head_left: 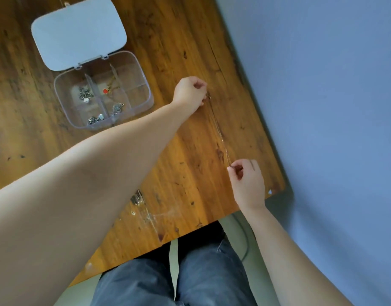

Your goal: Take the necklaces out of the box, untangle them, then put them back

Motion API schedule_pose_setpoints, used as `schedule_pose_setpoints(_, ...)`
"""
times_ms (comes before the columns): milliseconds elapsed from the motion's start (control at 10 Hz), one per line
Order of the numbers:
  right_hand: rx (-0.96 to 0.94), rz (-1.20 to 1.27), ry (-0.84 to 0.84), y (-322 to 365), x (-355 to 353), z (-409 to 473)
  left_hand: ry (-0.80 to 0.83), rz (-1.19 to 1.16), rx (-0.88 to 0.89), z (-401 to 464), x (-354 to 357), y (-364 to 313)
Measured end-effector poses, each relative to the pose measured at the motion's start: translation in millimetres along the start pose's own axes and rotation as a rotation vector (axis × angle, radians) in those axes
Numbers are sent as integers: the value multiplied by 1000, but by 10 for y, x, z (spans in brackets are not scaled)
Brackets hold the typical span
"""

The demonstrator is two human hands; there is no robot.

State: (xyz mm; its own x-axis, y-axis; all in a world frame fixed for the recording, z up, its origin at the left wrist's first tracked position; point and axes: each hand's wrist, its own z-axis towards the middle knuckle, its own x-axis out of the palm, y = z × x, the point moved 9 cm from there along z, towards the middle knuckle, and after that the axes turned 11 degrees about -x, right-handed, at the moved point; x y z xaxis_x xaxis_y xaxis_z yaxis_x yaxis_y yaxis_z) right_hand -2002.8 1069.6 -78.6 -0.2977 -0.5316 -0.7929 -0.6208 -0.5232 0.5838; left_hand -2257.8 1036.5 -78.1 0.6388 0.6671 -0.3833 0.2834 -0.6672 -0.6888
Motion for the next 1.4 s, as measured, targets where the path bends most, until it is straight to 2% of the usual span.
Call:
schedule_pose_setpoints(100, 53, 143, -57, 81, -148, 213, 43, 22, 85, -105, -270, -77)
schedule_pose_setpoints(200, 40, 218, 8, 478, -136, 785, 7, -254, 107, -203, -1010, -31)
schedule_pose_setpoints(300, -118, 274, 106, 1239, 87, 1553, -351, -367, 68, -197, -2115, 285)
schedule_pose_setpoints(400, -245, 306, 169, 2029, 496, 2151, -730, -320, -163, -83, -2961, 843)
schedule_pose_setpoints(500, -231, 347, 281, 2551, 978, 2548, -546, -387, -389, 304, -3046, 1175)
schedule_pose_setpoints(600, -147, 503, 384, 2763, 1268, 2717, -355, -578, -363, 569, -2955, 1122)
schedule_pose_setpoints(700, -145, 558, 302, 2771, 1149, 2768, -356, -574, -257, 566, -3027, 993)
schedule_pose_setpoints(800, -253, 527, 255, 2731, 878, 2628, -388, -399, -49, 375, -3131, 813)
schedule_pose_setpoints(900, -502, 482, 282, 2710, 611, 2292, -371, -152, 155, 58, -3120, 680)
schedule_pose_setpoints(1000, -656, 304, 319, 2562, 618, 1968, -347, 232, 349, -189, -2915, 669)
schedule_pose_setpoints(1100, -736, 66, 354, 2444, 777, 1811, -390, 649, 481, -287, -2669, 771)
schedule_pose_setpoints(1200, -767, -175, 433, 2328, 954, 1719, -361, 880, 407, -267, -2500, 1008)
schedule_pose_setpoints(1300, -742, -289, 484, 2347, 978, 1605, -324, 940, 304, -311, -2421, 1036)
schedule_pose_setpoints(1400, -683, -204, 451, 2413, 757, 1414, -315, 940, 210, -485, -2310, 1022)
